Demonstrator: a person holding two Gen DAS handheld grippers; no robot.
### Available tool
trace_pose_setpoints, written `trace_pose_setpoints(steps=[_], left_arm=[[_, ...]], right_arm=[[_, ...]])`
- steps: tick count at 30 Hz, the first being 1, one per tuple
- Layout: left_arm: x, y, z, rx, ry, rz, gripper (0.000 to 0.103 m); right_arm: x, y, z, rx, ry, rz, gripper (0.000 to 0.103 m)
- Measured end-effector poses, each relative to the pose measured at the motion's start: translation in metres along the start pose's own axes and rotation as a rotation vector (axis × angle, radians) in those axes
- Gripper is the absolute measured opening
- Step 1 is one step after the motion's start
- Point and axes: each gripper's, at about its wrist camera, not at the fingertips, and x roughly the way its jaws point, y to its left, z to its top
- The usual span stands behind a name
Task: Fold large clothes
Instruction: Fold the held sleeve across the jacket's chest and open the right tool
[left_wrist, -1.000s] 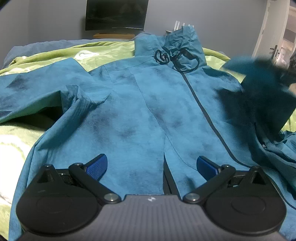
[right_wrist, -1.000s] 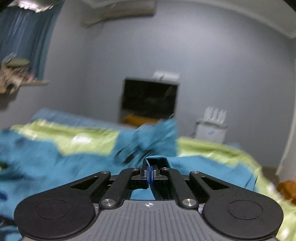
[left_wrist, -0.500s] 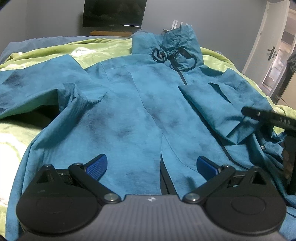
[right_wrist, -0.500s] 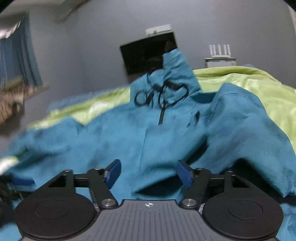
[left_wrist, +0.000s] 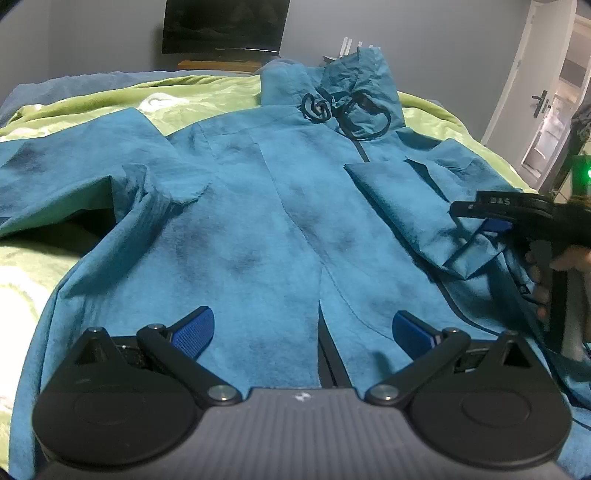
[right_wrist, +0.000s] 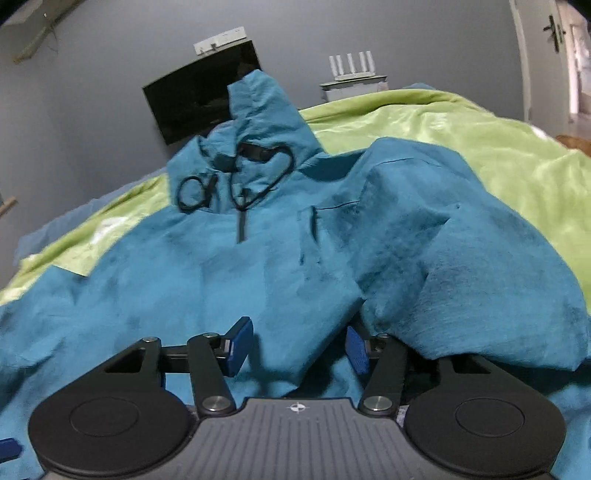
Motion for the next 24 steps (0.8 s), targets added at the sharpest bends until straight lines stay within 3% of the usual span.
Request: trace_pose_setpoints(steps=[2, 3, 5, 9, 12, 14, 16, 19, 20, 21, 24], left_arm=[[0.000, 0.000, 0.000, 0.001, 0.001, -0.006, 0.103], [0.000, 0.000, 0.000, 0.000, 0.001, -0.008, 0.103], [0.000, 0.001, 0.000, -0.003, 0.000, -0.013, 0.103], [0.000, 0.003, 0.000, -0.013, -0.002, -0.030, 0.103], [0.001, 0.005, 0.001, -0.020, -0.001, -0.041, 0.103], [0.002, 0.005, 0.001, -0.023, 0.000, -0.047, 0.103], [0.001, 0.006, 0.002, -0.027, -0.001, -0.052, 0.103], [0.001, 0.008, 0.002, -0.034, -0.004, -0.060, 0.103], [0.000, 0.008, 0.002, -0.037, -0.005, -0.063, 0.103], [0.000, 0.009, 0.002, -0.040, -0.006, -0.065, 0.103], [0.000, 0.011, 0.002, -0.044, -0.006, -0.070, 0.103]], right_arm=[[0.009, -0.006, 0.002, 0.052, 0.017, 0.022, 0.052], [0.010, -0.007, 0.003, 0.069, 0.006, 0.049, 0.032], [0.011, 0.002, 0.006, 0.032, -0.027, 0.063, 0.009], [-0.002, 0.043, 0.013, -0.106, -0.142, 0.178, 0.006], [-0.015, 0.089, 0.012, -0.294, -0.202, 0.269, 0.006], [-0.015, 0.116, 0.008, -0.396, -0.188, 0.348, 0.007], [-0.011, 0.134, 0.006, -0.422, -0.131, 0.422, 0.011], [-0.006, 0.142, 0.003, -0.382, -0.040, 0.543, 0.031], [-0.008, 0.139, 0.002, -0.370, -0.034, 0.566, 0.051], [-0.011, 0.135, 0.002, -0.359, -0.048, 0.560, 0.060], [-0.024, 0.108, 0.004, -0.320, -0.056, 0.482, 0.060]])
